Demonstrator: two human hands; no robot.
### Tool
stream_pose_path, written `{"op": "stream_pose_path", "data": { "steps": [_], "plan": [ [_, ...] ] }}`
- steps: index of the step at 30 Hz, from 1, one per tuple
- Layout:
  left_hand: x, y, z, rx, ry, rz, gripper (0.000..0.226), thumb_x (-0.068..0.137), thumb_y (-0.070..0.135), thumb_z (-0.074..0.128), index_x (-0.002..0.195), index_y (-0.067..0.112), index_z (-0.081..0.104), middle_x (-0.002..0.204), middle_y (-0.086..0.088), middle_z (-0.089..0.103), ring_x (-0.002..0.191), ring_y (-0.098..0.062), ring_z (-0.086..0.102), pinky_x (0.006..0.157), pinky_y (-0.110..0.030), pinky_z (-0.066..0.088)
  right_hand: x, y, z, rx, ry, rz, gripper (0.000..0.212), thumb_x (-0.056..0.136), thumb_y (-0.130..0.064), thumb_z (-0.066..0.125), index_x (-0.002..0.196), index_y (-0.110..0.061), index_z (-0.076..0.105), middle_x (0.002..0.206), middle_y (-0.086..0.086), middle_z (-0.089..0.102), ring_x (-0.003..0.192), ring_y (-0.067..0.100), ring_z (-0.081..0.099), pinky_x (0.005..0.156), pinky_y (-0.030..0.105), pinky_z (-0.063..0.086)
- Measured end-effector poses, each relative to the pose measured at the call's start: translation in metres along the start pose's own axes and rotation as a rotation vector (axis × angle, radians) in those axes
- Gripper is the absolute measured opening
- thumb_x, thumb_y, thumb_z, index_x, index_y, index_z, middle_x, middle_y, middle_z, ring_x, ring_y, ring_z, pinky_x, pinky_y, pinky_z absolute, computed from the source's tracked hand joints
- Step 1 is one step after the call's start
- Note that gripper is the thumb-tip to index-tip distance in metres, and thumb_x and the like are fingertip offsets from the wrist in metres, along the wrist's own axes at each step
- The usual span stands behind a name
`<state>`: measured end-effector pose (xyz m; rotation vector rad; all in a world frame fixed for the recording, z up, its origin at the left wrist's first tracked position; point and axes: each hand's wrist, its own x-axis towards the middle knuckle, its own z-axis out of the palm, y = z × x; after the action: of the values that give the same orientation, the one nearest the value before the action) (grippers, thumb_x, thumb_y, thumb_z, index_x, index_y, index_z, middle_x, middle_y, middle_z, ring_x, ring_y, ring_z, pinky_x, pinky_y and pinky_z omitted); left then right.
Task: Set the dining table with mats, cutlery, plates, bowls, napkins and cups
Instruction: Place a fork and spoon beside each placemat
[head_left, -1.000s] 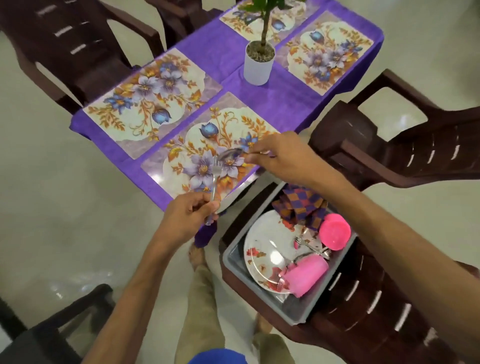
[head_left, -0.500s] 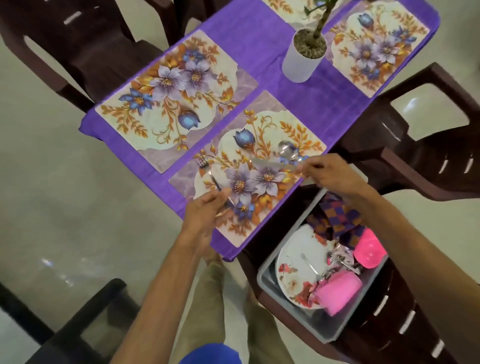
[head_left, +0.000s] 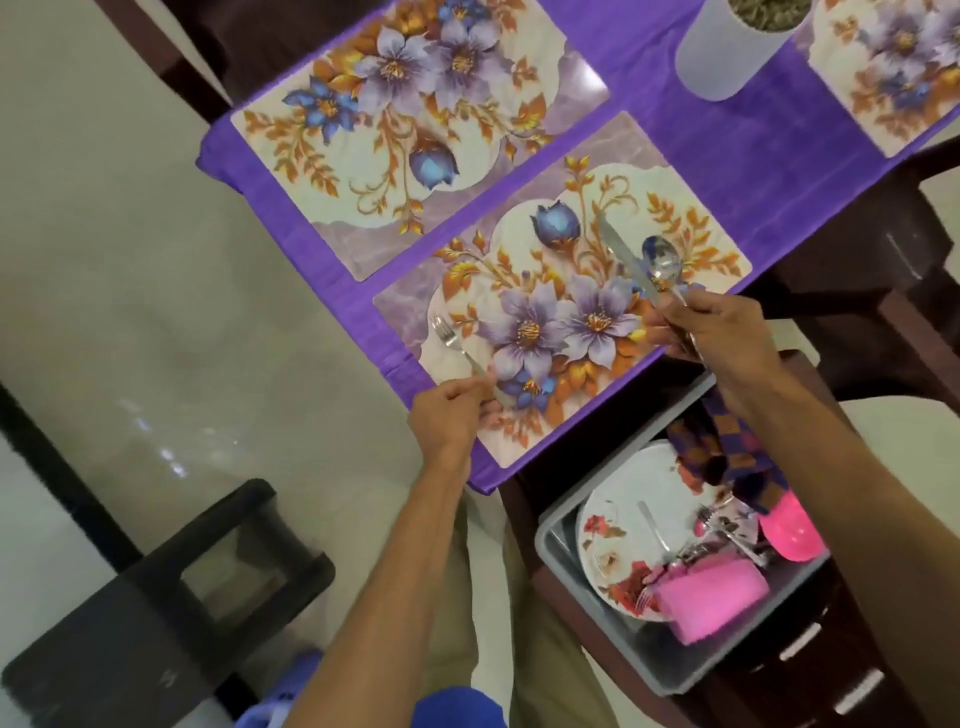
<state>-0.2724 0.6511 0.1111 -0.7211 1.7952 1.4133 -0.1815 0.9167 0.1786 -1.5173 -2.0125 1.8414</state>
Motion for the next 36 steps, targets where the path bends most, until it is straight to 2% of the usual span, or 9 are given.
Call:
{"op": "stream_pose_path", "data": {
  "steps": [6, 14, 18, 22, 24, 26, 29, 31, 36],
  "plan": [
    [0.000, -0.004, 0.001, 0.065, 0.116, 0.058, 0.028, 0.081, 0.029, 0.091, 0.075, 0.006, 0.075, 0.067, -0.006, 0.077, 0.064, -0.021, 0.077, 0.074, -0.045, 0.066, -0.001, 0.014, 0.000, -0.089, -0.063, 0.010, 0.020, 0.101, -0.030, 0.066, 0.107, -0.014, 0.077, 0.095, 0.000, 0.081, 0.081, 0.017, 0.078, 0.077, 0.030, 0.057],
    [-0.025, -0.001, 0.023, 0.293, 0.195, 0.369, 0.030, 0.084, 0.054, 0.082, 0.079, 0.025, 0.075, 0.071, 0.010, 0.075, 0.069, -0.010, 0.073, 0.070, -0.038, 0.062, 0.032, 0.014, -0.010, 0.070, 0.028, 0.070, 0.021, 0.094, -0.016, 0.076, 0.106, 0.001, 0.077, 0.073, 0.002, 0.076, 0.064, 0.011, 0.072, 0.063, 0.026, 0.060],
    [-0.028, 0.015, 0.051, 0.361, 0.139, 0.486, 0.028, 0.089, 0.050, 0.078, 0.082, 0.024, 0.074, 0.072, 0.011, 0.073, 0.068, -0.006, 0.069, 0.062, -0.021, 0.053, 0.068, 0.004, -0.024, 0.030, 0.164, 0.018, 0.017, 0.092, -0.017, 0.079, 0.103, -0.004, 0.079, 0.067, -0.005, 0.069, 0.059, 0.004, 0.066, 0.063, 0.023, 0.059],
    [-0.015, 0.024, 0.083, 0.410, 0.071, 0.573, 0.025, 0.092, 0.042, 0.078, 0.081, 0.020, 0.072, 0.071, 0.010, 0.071, 0.068, -0.001, 0.064, 0.059, -0.009, 0.043, 0.113, 0.000, -0.040, -0.085, 0.247, -0.037, 0.018, 0.089, -0.026, 0.082, 0.098, -0.011, 0.081, 0.078, 0.000, 0.076, 0.088, 0.026, 0.076, 0.086, 0.045, 0.062],
    [-0.008, 0.023, 0.098, 0.414, 0.037, 0.565, 0.024, 0.093, 0.039, 0.078, 0.082, 0.019, 0.072, 0.072, 0.009, 0.072, 0.068, 0.002, 0.065, 0.059, -0.008, 0.044, 0.132, 0.003, -0.041, -0.179, 0.259, -0.054, 0.022, 0.088, -0.035, 0.082, 0.089, -0.013, 0.081, 0.084, 0.013, 0.078, 0.084, 0.031, 0.076, 0.084, 0.051, 0.060],
    [-0.002, 0.020, 0.110, 0.402, 0.023, 0.555, 0.021, 0.092, 0.038, 0.078, 0.082, 0.021, 0.071, 0.072, 0.008, 0.072, 0.068, -0.001, 0.068, 0.062, -0.012, 0.048, 0.145, 0.005, -0.040, -0.245, 0.286, -0.100, 0.024, 0.089, -0.035, 0.080, 0.087, -0.011, 0.081, 0.084, 0.016, 0.077, 0.080, 0.033, 0.073, 0.082, 0.046, 0.059],
    [0.004, 0.017, 0.121, 0.375, 0.020, 0.554, 0.019, 0.091, 0.036, 0.080, 0.084, 0.020, 0.072, 0.074, 0.008, 0.072, 0.070, -0.002, 0.067, 0.067, -0.013, 0.049, 0.152, 0.008, -0.036, -0.326, 0.310, -0.233, 0.022, 0.094, -0.028, 0.074, 0.087, -0.008, 0.080, 0.073, 0.005, 0.073, 0.057, 0.002, 0.062, 0.056, 0.013, 0.046],
    [0.003, 0.017, 0.126, 0.403, 0.020, 0.569, 0.019, 0.092, 0.037, 0.079, 0.087, 0.019, 0.073, 0.077, 0.010, 0.071, 0.073, 0.003, 0.064, 0.065, -0.006, 0.043, 0.151, 0.011, -0.033, -0.392, 0.308, -0.301, 0.023, 0.097, -0.026, 0.072, 0.084, -0.008, 0.078, 0.066, -0.002, 0.066, 0.052, -0.011, 0.056, 0.053, 0.005, 0.039],
    [0.007, 0.016, 0.125, 0.425, -0.009, 0.567, 0.019, 0.091, 0.036, 0.079, 0.087, 0.019, 0.073, 0.075, 0.010, 0.071, 0.071, 0.004, 0.063, 0.063, -0.006, 0.043, 0.153, 0.016, -0.036, -0.453, 0.375, -0.388, 0.032, 0.101, -0.029, 0.064, 0.074, -0.012, 0.067, 0.061, -0.004, 0.056, 0.052, 0.002, 0.048, 0.055, 0.005, 0.036]
  ]
}}
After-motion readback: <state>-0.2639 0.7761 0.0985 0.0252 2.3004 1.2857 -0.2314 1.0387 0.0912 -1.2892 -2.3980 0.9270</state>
